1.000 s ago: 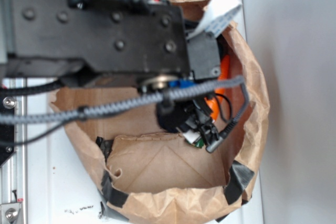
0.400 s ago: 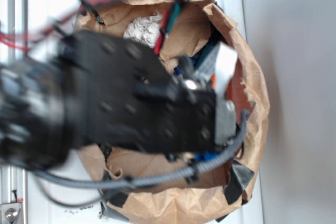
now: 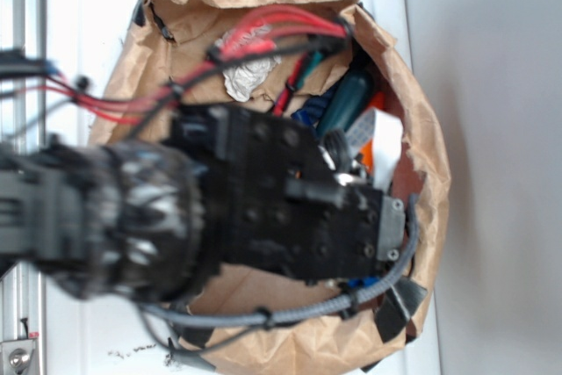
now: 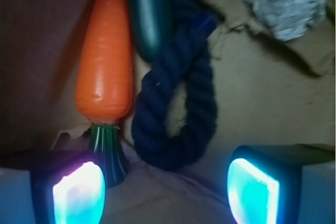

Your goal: Grab the carrot.

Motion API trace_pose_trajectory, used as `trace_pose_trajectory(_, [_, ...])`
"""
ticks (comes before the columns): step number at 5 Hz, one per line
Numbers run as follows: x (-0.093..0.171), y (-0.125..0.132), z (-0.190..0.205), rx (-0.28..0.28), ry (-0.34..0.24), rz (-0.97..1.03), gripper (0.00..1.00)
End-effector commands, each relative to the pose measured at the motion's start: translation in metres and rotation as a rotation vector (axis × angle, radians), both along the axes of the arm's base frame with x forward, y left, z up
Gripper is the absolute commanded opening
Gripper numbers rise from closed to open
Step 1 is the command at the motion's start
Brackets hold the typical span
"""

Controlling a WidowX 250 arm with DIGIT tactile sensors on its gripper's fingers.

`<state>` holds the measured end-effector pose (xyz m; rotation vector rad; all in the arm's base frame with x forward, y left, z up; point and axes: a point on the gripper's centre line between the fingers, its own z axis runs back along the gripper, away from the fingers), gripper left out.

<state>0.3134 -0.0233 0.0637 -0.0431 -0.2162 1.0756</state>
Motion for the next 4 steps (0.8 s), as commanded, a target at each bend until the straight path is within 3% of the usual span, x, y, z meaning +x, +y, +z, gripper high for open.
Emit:
trace_pose_trajectory(1, [0.014, -0.011, -0.007, -0.015, -0.004, 0.058, 1.00])
trace_pose_trajectory(3, [0.006, -0.013, 0.020, -0.073, 0.028, 0.155, 1.00])
trace_pose_trajectory(4, [0.004, -0.014, 0.015, -0.046, 0.006, 0.187, 1.00])
